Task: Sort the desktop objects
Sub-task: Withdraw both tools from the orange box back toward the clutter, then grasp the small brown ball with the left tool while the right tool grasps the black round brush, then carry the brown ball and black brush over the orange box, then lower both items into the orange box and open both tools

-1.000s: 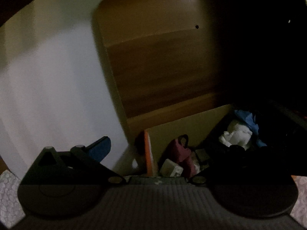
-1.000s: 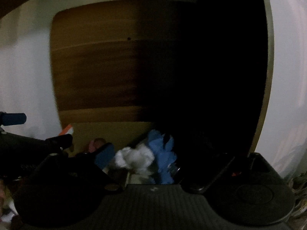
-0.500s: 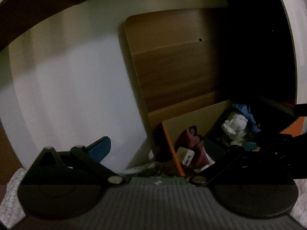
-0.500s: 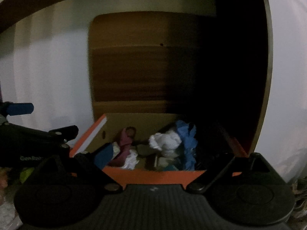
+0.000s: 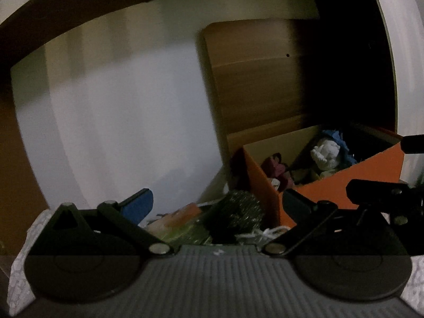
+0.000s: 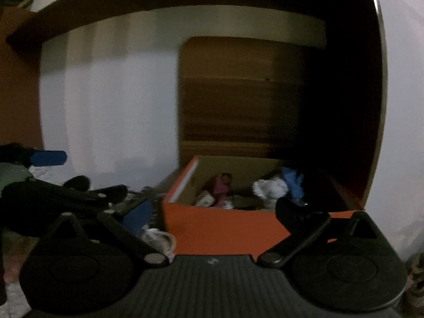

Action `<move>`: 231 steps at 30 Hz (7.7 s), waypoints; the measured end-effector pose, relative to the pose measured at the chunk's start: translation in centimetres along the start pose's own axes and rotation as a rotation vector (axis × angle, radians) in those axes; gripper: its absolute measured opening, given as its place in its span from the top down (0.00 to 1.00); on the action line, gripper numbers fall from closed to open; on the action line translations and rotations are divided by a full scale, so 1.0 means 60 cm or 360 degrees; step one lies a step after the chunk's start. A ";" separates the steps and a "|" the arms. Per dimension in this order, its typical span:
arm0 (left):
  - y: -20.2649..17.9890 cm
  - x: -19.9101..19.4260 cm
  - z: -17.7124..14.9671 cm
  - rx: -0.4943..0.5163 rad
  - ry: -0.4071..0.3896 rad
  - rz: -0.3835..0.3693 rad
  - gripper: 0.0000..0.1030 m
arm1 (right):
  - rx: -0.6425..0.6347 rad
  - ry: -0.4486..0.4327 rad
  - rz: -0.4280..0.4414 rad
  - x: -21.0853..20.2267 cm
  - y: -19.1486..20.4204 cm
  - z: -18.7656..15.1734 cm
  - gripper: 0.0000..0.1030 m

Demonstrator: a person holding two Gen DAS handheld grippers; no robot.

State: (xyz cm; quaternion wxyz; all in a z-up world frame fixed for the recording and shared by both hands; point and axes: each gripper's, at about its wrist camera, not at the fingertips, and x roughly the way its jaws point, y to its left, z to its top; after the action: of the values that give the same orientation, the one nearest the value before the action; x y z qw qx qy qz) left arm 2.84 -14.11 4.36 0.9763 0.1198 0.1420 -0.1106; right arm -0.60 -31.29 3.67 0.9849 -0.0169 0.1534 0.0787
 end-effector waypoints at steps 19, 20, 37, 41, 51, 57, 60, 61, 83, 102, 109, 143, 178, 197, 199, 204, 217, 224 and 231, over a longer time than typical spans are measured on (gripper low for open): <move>0.086 -0.048 -0.109 -0.0017 0.0153 0.0104 0.00 | -0.0108 0.0035 0.0226 -0.045 0.102 -0.044 0.00; 0.091 -0.047 -0.122 -0.0012 0.0171 0.0122 0.00 | -0.0112 0.0043 0.0234 -0.046 0.106 -0.051 0.00; 0.157 -0.009 -0.230 -0.0113 0.0423 0.0161 0.00 | -0.0157 0.0214 0.0121 0.015 0.071 -0.121 0.00; 0.155 0.004 -0.218 -0.0095 0.0392 0.0124 0.00 | -0.0115 0.0251 0.0106 0.029 0.049 -0.131 0.00; 0.140 0.062 -0.206 -0.0052 0.0476 0.0085 0.00 | -0.0130 0.0389 0.0206 0.067 0.033 -0.152 0.14; 0.149 0.071 -0.207 -0.0090 0.0504 0.0059 0.00 | -0.0202 0.0438 0.0416 0.094 0.061 -0.154 0.16; 0.151 0.078 -0.206 -0.0099 0.0517 0.0053 0.00 | -0.0248 0.0458 0.0514 0.112 0.078 -0.149 0.22; 0.152 0.079 -0.207 -0.0099 0.0523 0.0045 0.00 | -0.0258 0.0463 0.0536 0.116 0.080 -0.146 0.25; 0.148 0.048 -0.208 -0.0146 0.0515 -0.0015 0.74 | -0.0094 0.0469 0.0586 0.108 0.060 -0.138 0.59; 0.096 -0.010 -0.136 -0.0040 0.0278 -0.0188 0.74 | -0.0102 0.0328 0.0412 0.024 0.038 -0.086 0.81; 0.096 -0.002 -0.166 -0.0042 0.0361 -0.0147 0.74 | -0.0062 0.0354 0.0377 0.027 0.027 -0.107 0.75; 0.041 0.011 -0.115 0.0021 0.0313 -0.0243 0.74 | 0.0017 0.0325 0.0354 0.046 -0.011 -0.102 0.60; -0.130 0.202 0.110 0.0128 0.0055 -0.0041 0.74 | 0.0102 -0.0044 -0.0051 0.109 -0.194 0.103 0.60; -0.126 0.321 0.110 -0.0087 0.0198 0.0144 0.74 | 0.0128 0.0145 -0.0201 0.284 -0.226 0.096 0.60; -0.128 0.321 0.107 -0.0092 0.0197 0.0131 0.74 | 0.0168 0.0153 -0.0194 0.290 -0.232 0.094 0.60; -0.132 0.323 0.100 -0.0096 0.0209 0.0103 0.74 | 0.0184 0.0164 -0.0202 0.301 -0.232 0.087 0.60; -0.136 0.328 0.095 -0.0116 0.0252 0.0072 0.74 | 0.0181 0.0184 -0.0219 0.316 -0.231 0.087 0.60; -0.135 0.330 0.095 -0.0151 0.0266 0.0060 0.74 | 0.0186 0.0211 -0.0205 0.319 -0.230 0.084 0.58; -0.146 0.324 0.100 -0.0148 0.0208 0.0166 0.17 | 0.0101 0.0180 -0.0247 0.311 -0.224 0.083 0.24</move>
State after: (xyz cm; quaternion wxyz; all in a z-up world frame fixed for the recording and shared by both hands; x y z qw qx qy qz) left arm 20.33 -27.54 2.25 0.9739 0.0885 0.2041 -0.0449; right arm 20.60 -41.49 2.82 0.9778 -0.0018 0.2095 -0.0037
